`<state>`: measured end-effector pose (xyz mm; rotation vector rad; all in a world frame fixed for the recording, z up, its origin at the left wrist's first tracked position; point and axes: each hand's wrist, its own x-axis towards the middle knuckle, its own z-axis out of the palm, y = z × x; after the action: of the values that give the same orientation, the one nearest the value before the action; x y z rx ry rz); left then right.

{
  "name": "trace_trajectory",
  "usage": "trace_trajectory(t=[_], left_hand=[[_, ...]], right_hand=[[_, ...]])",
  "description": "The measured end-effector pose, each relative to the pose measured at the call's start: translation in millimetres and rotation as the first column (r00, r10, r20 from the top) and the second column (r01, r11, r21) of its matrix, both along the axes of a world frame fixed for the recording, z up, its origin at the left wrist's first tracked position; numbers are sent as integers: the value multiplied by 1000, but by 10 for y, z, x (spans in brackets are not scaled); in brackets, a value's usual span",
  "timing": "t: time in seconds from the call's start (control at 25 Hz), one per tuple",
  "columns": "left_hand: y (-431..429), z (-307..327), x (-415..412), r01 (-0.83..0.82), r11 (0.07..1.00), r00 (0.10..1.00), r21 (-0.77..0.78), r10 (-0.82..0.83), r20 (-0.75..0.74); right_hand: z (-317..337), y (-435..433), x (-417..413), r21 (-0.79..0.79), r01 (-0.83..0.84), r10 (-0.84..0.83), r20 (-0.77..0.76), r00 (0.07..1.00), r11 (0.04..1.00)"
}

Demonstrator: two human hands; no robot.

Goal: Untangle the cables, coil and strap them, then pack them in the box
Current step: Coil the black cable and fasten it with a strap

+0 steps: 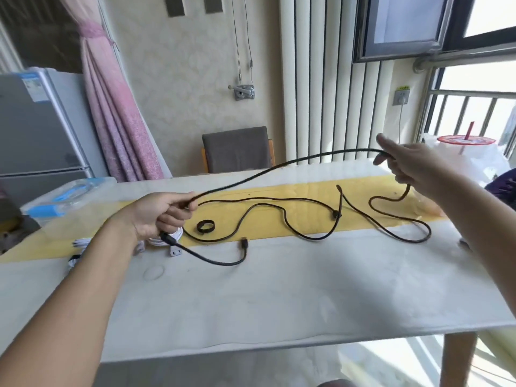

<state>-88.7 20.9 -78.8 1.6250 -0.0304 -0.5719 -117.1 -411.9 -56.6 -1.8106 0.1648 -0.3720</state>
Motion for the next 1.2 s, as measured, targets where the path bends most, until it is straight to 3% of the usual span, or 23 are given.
trace_trajectory(t=[0.08, 0.2, 0.32, 0.4, 0.48, 0.52, 0.6, 0.68, 0.76, 0.84, 0.92, 1.0, 1.08, 1.2], left_hand=[[173, 22, -139, 98, 929, 995, 358, -98, -17], [372, -34, -267, 185, 644, 981, 742, -164, -102], [401, -332, -311, 64, 485, 980, 872, -197, 38], [377, -562, -334, 100, 428, 964, 898, -264, 18], [341, -738, -327, 120, 351, 960, 929, -280, -18], [317, -794, -297, 40, 332, 965, 942, -257, 50], [196, -832, -248, -183, 343, 944, 921, -201, 262], [9, -841, -166, -321, 402, 885, 858, -193, 423], [-168, -840, -55, -354, 485, 852, 800, -185, 490], [-317, -861, 123, -375, 527, 838, 762, -159, 522], [-427, -926, 331, -439, 544, 810, 715, -105, 577], [-480, -1011, 520, -528, 540, 774, 656, -12, 633], [-481, -1114, 682, -580, 514, 761, 632, 65, 646], [-482, -1219, 816, -585, 441, 773, 681, 48, 633]], right_hand=[[-150, 90, -28, -255, -19, -8, -104, 995, 967], [-290, 273, -58, -495, -162, 54, -226, 973, 854], [-416, 547, -87, -666, -391, 157, -385, 910, 636], [-529, 706, -67, -714, -521, 173, -504, 846, 468], [-632, 757, -28, -715, -597, 137, -593, 793, 364], [-660, 754, -18, -710, -614, 124, -614, 780, 345], [-668, 710, 4, -729, -556, 134, -553, 822, 399], [-624, 666, 70, -716, -341, 131, -334, 934, 610], [-574, 661, 211, -546, -129, 67, -132, 989, 828], [-544, 703, 411, -405, -63, 28, -93, 995, 912], [-590, 752, 625, -500, -74, -4, -153, 988, 863], [-677, 800, 796, -710, -120, -96, -256, 962, 694], [-859, 817, 957, -810, -193, -194, -351, 916, 554], [-1167, 878, 1053, -823, -266, -267, -439, 858, 501]])
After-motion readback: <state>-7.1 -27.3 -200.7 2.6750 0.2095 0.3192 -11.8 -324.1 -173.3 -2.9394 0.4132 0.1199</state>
